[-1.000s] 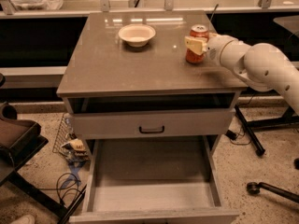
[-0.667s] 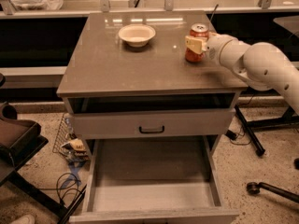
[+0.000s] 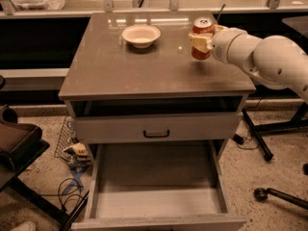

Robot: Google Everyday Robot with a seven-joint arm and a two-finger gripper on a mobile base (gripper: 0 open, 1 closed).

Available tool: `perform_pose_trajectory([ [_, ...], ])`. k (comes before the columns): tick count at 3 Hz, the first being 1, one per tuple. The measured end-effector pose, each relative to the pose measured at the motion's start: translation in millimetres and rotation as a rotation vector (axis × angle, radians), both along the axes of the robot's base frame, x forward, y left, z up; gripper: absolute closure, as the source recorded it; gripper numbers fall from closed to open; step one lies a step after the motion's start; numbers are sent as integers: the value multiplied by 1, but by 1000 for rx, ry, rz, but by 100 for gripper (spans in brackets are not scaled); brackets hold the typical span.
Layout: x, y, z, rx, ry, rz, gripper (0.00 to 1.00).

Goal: Place coke can into middle drawer

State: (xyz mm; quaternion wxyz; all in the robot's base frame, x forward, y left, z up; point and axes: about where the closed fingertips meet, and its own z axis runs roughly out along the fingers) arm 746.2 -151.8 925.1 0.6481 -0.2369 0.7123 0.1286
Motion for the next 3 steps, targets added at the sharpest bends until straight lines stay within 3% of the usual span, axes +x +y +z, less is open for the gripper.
perform_pose_trajectory([
  [1, -47, 4, 12, -52, -26, 20, 100],
  [2, -94, 3, 6, -55, -28, 89, 100],
  [3, -153, -4, -2, -12, -22, 205, 100],
])
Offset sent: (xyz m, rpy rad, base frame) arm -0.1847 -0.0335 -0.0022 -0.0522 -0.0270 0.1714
